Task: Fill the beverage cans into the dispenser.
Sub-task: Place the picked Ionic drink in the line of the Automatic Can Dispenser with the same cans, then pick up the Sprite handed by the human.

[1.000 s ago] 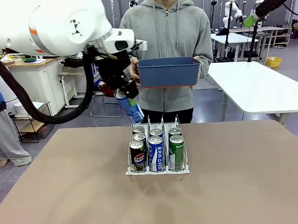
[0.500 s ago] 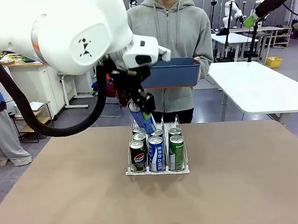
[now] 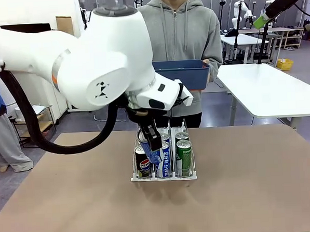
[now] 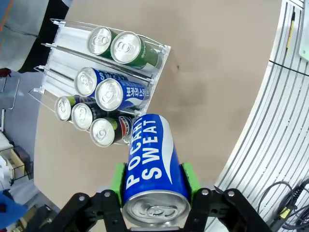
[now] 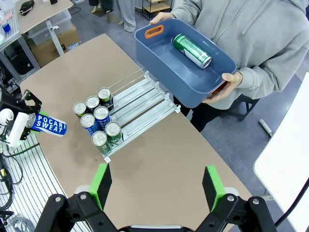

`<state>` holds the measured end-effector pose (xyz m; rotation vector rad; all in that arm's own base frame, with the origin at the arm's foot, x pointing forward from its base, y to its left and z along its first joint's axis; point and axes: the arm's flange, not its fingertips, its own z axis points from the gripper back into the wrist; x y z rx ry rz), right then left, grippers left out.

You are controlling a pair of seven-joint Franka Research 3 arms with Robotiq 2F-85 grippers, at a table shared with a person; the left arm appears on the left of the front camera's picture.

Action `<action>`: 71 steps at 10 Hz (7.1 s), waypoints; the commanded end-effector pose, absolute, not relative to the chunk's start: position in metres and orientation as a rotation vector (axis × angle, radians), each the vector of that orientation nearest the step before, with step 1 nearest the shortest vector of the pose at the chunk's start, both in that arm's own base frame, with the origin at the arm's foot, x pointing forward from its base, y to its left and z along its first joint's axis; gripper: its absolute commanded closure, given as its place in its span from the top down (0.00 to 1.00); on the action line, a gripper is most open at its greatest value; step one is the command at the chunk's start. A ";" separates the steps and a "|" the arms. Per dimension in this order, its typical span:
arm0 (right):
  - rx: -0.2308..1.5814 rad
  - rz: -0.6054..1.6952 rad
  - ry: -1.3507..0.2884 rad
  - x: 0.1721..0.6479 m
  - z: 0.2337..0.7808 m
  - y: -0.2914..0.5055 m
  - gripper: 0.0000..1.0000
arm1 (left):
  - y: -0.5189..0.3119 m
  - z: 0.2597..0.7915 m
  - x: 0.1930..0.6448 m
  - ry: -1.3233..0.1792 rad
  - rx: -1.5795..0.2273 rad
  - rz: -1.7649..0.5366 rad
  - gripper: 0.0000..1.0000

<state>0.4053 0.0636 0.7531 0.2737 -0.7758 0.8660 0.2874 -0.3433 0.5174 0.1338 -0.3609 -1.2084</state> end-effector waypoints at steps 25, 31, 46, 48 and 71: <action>0.276 0.868 -0.773 0.405 0.753 0.064 1.00 | -0.380 0.438 0.389 -0.281 0.194 -1.154 0.57; 0.276 0.868 -0.773 0.405 0.753 0.064 1.00 | -0.376 0.428 0.419 -0.291 0.208 -1.092 0.57; 0.276 0.868 -0.773 0.405 0.753 0.064 1.00 | -0.390 0.395 0.436 -0.116 0.094 -1.077 0.57; 0.276 0.868 -0.773 0.405 0.753 0.064 1.00 | -0.390 0.396 0.437 -0.111 0.082 -1.086 0.57; 0.276 0.868 -0.773 0.405 0.753 0.064 1.00 | -0.386 0.456 0.405 -0.258 0.169 -0.975 1.00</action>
